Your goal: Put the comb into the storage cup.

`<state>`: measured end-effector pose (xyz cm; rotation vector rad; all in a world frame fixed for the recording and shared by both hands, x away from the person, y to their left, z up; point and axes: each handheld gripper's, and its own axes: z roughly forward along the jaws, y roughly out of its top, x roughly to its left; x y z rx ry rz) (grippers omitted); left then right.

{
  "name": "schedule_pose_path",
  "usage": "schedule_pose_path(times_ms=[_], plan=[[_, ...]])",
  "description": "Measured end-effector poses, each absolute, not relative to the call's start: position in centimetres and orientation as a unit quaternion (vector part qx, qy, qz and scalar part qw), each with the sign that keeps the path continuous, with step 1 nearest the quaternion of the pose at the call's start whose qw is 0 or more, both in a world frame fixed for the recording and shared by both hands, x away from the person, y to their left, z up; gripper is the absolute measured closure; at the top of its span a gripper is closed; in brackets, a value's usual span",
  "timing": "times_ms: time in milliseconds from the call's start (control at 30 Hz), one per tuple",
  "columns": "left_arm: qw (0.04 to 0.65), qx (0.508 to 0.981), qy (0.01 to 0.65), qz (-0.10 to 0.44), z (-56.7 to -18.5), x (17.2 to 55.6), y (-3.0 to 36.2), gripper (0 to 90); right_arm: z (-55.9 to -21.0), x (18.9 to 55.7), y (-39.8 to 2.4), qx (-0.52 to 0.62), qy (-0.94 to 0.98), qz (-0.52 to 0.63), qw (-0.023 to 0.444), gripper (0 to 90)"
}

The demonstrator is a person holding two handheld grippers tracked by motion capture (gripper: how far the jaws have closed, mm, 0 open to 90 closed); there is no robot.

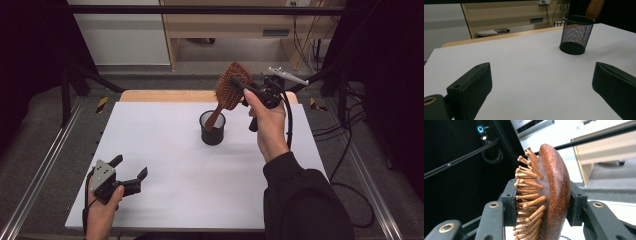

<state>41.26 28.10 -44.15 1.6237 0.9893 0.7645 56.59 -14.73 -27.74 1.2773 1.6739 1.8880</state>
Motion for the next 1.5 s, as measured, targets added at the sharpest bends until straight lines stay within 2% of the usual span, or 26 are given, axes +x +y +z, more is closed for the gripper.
schedule_pose_path(times_ms=[667,1500], plan=[[0.520,0.678,0.414,0.315,-44.2,41.5,28.3,3.1,-27.8,59.5,-13.7,0.460,0.565,0.662,0.175,52.8],[0.519,0.675,0.419,0.315,-44.3,41.6,28.3,2.3,-27.9,59.9,-14.3,0.465,0.557,0.666,0.175,52.5]])
